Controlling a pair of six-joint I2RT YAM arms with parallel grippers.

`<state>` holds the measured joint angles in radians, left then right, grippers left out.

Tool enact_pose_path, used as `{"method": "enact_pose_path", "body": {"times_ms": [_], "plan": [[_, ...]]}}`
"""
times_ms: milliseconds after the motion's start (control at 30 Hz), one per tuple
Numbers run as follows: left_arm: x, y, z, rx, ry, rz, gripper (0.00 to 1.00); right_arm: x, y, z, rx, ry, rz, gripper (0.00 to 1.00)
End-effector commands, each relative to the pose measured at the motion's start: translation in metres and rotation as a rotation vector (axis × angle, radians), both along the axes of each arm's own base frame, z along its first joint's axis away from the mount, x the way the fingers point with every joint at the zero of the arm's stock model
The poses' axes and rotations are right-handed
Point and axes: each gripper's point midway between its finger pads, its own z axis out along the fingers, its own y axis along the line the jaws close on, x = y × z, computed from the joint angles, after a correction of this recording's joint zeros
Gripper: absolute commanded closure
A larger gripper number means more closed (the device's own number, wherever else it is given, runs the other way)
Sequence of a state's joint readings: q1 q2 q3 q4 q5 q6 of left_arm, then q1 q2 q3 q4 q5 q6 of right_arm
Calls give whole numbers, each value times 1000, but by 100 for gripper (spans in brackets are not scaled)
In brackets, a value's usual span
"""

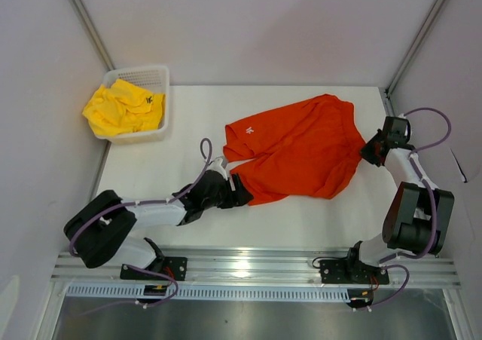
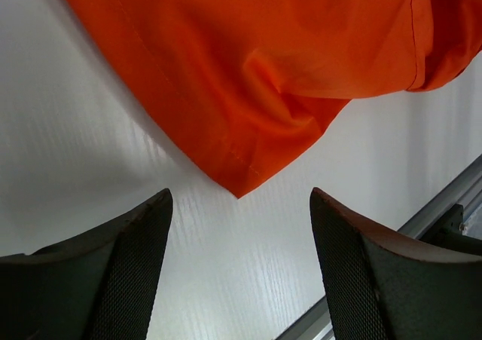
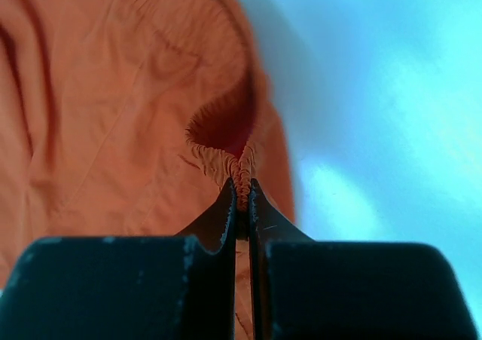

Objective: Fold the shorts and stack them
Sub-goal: Flatten the shorts out

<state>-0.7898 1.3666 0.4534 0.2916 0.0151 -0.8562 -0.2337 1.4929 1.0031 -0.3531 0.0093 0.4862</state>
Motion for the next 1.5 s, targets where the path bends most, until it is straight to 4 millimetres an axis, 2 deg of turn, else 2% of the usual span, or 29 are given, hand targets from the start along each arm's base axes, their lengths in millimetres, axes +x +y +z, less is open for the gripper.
{"method": "enact_pose_path", "body": {"times_ms": [0, 67, 100, 233, 333, 367, 467, 533, 567, 600, 733, 767, 800, 833, 867, 900, 933, 967, 1000, 1100, 1133, 1167, 1200, 1233, 1333, 1367, 1433, 1467], "plan": [[8, -16, 5, -60, -47, -24, 26, 13, 31, 2, 134, -67, 99, 100], [10, -25, 8, -107, -49, -26, 29, 14, 31, 2, 136, -77, 94, 100], [7, -27, -1, -112, -27, -37, 32, 13, 31, 1, 139, -74, 91, 100], [8, -39, -9, -172, -1, -32, 38, 12, 31, -1, 140, -77, 90, 100], [10, -38, -19, -171, 18, -1, 47, 12, 32, -1, 141, -78, 93, 100], [10, -36, -19, -182, 7, 9, 55, 11, 32, -1, 142, -78, 96, 100], [14, -29, -18, -199, -14, 57, 65, 10, 33, -2, 144, -77, 100, 100], [14, -27, -15, -203, -26, 65, 79, 10, 33, -3, 145, -77, 101, 100], [14, -27, -12, -208, -31, 66, 91, 10, 33, -3, 146, -79, 99, 100], [13, -26, -12, -210, -31, 67, 98, 9, 33, -4, 149, -78, 97, 100], [17, -26, 14, -227, -64, 62, 100, 9, 33, -2, 158, -86, 99, 100], [11, -16, 8, -159, -17, 70, 100, 8, 34, -2, 166, -85, 103, 100], [20, -13, 18, -128, -34, 68, 100, 8, 34, -2, 168, -86, 105, 100], [15, -3, 13, -47, 17, 69, 100, 6, 35, -3, 171, -84, 106, 100], [20, 0, 26, -32, 7, 69, 100, 6, 35, -2, 176, -86, 108, 100], [25, 12, 42, -21, -22, 82, 100, 2, 36, -4, 184, -86, 106, 100], [25, 21, 48, 8, -10, 89, 100, 2, 38, -2, 194, -96, 110, 100], [29, 31, 68, -22, -42, 101, 100, 0, 39, -2, 201, -99, 112, 100], [22, 42, 66, 15, -16, 98, 100, -2, 39, -1, 208, -106, 109, 100], [29, 64, 99, -4, -65, 114, 100, -6, 44, 1, 232, -112, 116, 100], [28, 70, 103, 10, -52, 117, 100, -9, 47, 2, 240, -120, 124, 100], [34, 80, 111, 15, -67, 135, 100, -11, 48, 3, 247, -124, 127, 100], [34, 83, 121, -1, -73, 126, 100, -13, 51, 5, 258, -128, 133, 100], [32, 88, 120, 9, -53, 125, 100, -18, 56, 5, 276, -129, 145, 100], [42, 100, 135, 18, -63, 140, 100, -29, 66, 13, 298, -153, 165, 100], [51, 103, 150, 8, -86, 149, 100, -36, 68, 8, 305, -141, 160, 100], [55, 102, 152, 1, -65, 135, 100, -44, 71, 13, 299, -158, 163, 100], [65, 100, 174, -12, -105, 134, 100, -51, 72, 8, 301, -148, 156, 100]]}}
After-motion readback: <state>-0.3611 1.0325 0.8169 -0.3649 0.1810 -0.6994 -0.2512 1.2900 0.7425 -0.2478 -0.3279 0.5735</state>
